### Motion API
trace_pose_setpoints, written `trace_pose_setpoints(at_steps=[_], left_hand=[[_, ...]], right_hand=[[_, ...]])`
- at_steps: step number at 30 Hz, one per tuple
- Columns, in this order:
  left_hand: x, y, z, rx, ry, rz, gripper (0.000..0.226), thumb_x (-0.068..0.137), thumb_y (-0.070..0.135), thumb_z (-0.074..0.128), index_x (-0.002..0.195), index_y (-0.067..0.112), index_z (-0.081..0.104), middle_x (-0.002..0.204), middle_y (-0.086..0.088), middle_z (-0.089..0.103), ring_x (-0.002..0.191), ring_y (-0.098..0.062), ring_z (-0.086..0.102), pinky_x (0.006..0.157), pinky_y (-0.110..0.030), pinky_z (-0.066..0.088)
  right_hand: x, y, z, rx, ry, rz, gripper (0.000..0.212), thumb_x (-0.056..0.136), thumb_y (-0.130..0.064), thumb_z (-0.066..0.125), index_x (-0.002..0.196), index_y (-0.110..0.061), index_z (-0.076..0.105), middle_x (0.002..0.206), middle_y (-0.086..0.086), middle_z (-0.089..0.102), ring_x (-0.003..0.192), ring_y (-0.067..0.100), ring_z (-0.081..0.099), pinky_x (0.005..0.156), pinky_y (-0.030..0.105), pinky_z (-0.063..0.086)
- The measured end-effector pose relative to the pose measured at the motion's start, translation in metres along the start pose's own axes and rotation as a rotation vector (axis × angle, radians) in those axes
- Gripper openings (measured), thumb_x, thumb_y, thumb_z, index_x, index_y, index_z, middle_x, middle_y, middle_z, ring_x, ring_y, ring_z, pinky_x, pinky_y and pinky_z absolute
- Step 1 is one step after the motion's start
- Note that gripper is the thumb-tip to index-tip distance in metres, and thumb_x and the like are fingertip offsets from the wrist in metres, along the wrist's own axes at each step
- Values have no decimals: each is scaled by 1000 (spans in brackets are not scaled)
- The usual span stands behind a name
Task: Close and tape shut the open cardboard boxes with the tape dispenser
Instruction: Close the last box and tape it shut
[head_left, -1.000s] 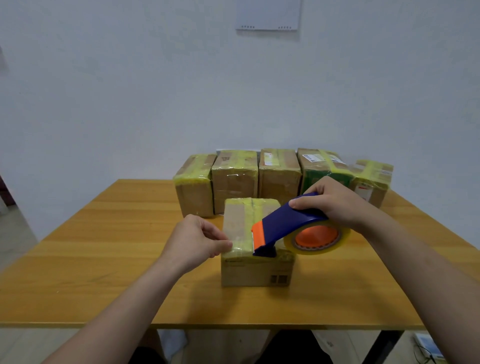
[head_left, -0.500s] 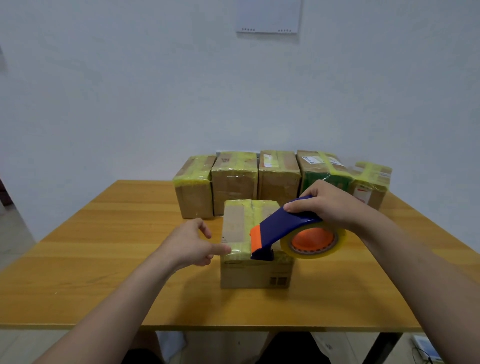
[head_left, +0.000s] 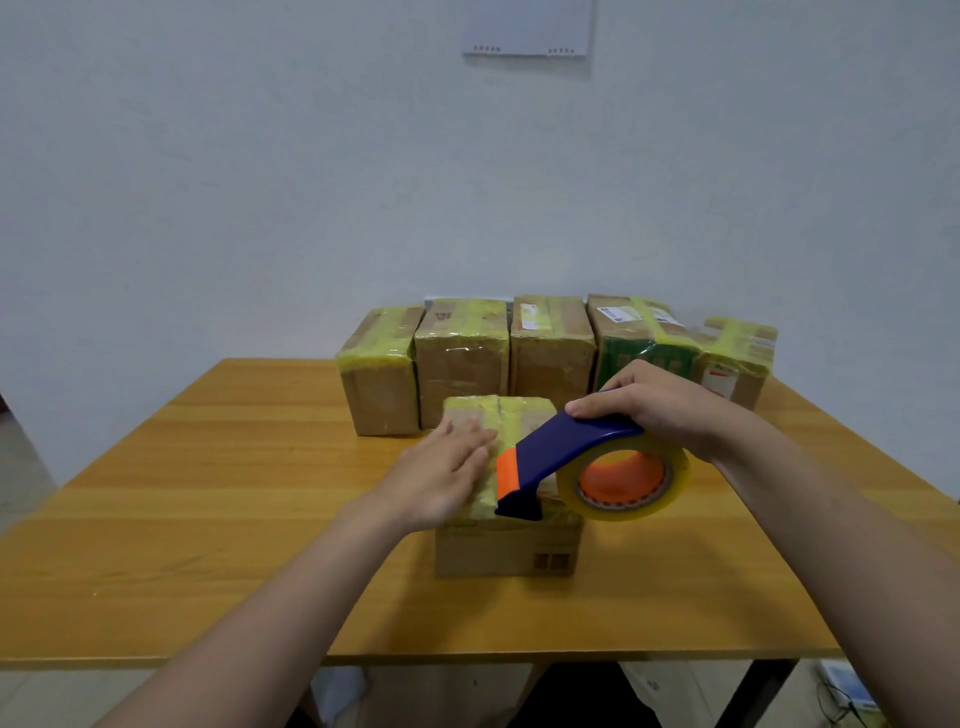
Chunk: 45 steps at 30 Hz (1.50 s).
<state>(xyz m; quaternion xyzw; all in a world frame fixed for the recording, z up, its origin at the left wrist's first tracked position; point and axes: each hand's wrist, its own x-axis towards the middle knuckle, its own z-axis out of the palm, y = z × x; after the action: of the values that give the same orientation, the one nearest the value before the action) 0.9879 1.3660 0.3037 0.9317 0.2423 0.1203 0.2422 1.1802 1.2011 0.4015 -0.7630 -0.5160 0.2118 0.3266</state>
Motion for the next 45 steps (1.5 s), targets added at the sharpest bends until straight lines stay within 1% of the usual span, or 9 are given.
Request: trace_pose_setpoints(at_steps=[3,8,14,18,27,32,35,42,45], left_hand=[[7,-3,4,138,-119,-34,54,111,51,22,163,42,16,173,12,-2,158,-17,-16,129,-54,7],[8,-8,4,254,-147,-41,54,110,54,17,162,48,5,172,11,-11,157,-19,-19,129,-53,5],[7,-8,3,283,-155,-44,55,110,54,16,163,44,4,172,11,-11,157,-19,-18,128,-50,2],[7,-8,2,289,-167,-55,55,110,53,16,163,44,5,172,11,-11,158,-19,-17,128,-51,1],[11,-2,-2,371,-200,-65,55,111,51,14,164,42,5,173,7,-8,158,-22,-16,128,-54,-2],[21,22,-3,313,-108,28,54,111,28,32,163,36,23,174,4,9,160,-20,0,129,-53,2],[22,32,13,180,-146,35,49,113,40,26,162,44,20,173,10,9,160,-17,2,129,-50,2],[19,28,21,348,-184,58,53,109,54,8,162,48,0,172,14,-5,159,-14,-9,129,-50,-5],[20,27,21,359,-194,66,54,109,54,7,161,48,-1,172,13,-5,159,-14,-9,129,-51,-4]], right_hand=[[0,2,0,15,-8,9,39,93,-40,69,90,-3,78,85,15,75,85,31,70,95,47,53],[-2,2,-3,32,-39,22,47,92,-42,70,91,5,75,87,23,71,73,21,63,94,50,51],[-2,9,-8,69,-73,46,36,95,-40,66,77,-12,78,79,7,75,72,16,68,85,38,53],[-11,21,-18,100,-68,72,41,97,-38,64,63,-19,77,73,5,74,62,11,66,76,32,48],[-17,41,-26,111,-14,88,33,96,-36,64,77,-11,75,76,6,75,68,16,68,77,34,52],[-14,42,-27,117,-16,54,33,96,-35,65,71,-14,74,71,4,73,62,11,66,75,33,50],[-12,44,-26,107,-12,47,33,95,-36,66,75,-11,75,74,7,74,66,13,66,76,32,51],[-10,54,-30,125,-36,64,34,94,-38,65,77,-10,74,74,6,73,65,13,66,75,32,50],[-15,65,-35,167,-27,101,42,84,-46,68,86,-4,75,77,7,74,67,14,66,72,31,50]])
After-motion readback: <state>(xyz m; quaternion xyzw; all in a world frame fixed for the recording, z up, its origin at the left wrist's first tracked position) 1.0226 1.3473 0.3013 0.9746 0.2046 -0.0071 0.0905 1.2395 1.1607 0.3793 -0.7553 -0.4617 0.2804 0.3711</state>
